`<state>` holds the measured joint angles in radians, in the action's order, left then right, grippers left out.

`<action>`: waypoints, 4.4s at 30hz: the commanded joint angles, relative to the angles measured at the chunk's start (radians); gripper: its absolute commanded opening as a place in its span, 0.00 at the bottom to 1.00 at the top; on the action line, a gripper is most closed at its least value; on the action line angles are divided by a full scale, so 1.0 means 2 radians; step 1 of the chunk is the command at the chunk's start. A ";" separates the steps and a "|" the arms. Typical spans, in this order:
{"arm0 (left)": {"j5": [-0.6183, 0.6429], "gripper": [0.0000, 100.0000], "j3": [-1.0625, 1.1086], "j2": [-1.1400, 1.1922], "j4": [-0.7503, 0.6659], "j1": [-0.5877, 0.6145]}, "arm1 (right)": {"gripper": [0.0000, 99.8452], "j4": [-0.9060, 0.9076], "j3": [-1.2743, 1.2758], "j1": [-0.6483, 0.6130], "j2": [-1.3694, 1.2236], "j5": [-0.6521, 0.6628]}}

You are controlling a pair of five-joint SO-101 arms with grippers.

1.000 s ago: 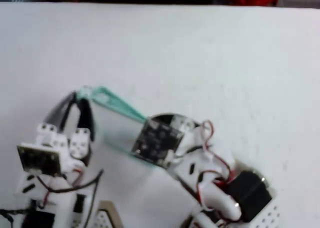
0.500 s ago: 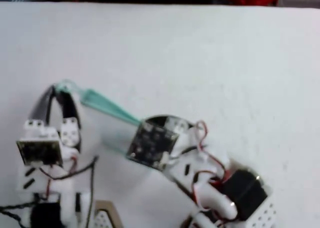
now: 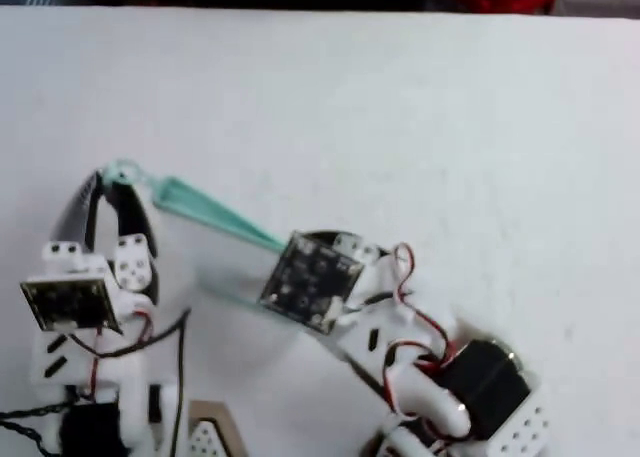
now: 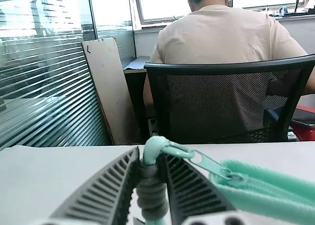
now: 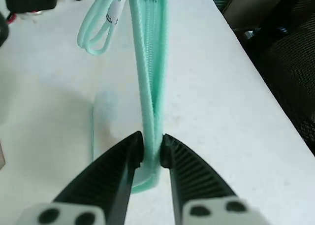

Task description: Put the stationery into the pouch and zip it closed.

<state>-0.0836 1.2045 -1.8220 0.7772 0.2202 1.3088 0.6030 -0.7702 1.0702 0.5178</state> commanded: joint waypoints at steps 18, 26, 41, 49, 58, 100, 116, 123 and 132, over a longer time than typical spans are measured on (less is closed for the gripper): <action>0.008 0.03 0.002 -0.003 0.008 -0.001 | 0.02 -0.125 0.097 -0.075 -0.005 -0.032; 0.008 0.02 0.014 -0.003 0.008 -0.002 | 0.02 -0.190 0.138 -0.077 -0.005 -0.054; 0.008 0.03 0.015 -0.003 0.005 -0.002 | 0.02 -0.316 0.193 -0.116 -0.010 -0.050; 0.074 0.26 0.002 -0.003 0.028 0.006 | 0.02 -0.362 0.213 -0.010 -0.005 -0.050; 0.087 0.25 -0.064 -0.003 0.071 0.004 | 0.02 -0.370 0.173 0.112 0.033 -0.021; 0.115 0.19 0.137 -0.003 0.008 -0.020 | 0.02 -0.596 0.193 0.072 -0.319 0.229; 0.115 0.19 0.155 -0.003 -0.009 -0.021 | 0.02 -0.527 0.264 0.102 -0.322 0.285; 0.115 0.19 0.160 -0.003 -0.014 -0.021 | 0.02 -0.524 0.255 0.143 -0.388 0.362; 0.115 0.19 0.160 -0.003 -0.014 -0.020 | 0.02 -0.524 0.159 0.144 -0.503 0.362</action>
<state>0.1419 1.5298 -1.8236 0.7725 0.1941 0.2470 0.9743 -0.5109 0.1112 1.2390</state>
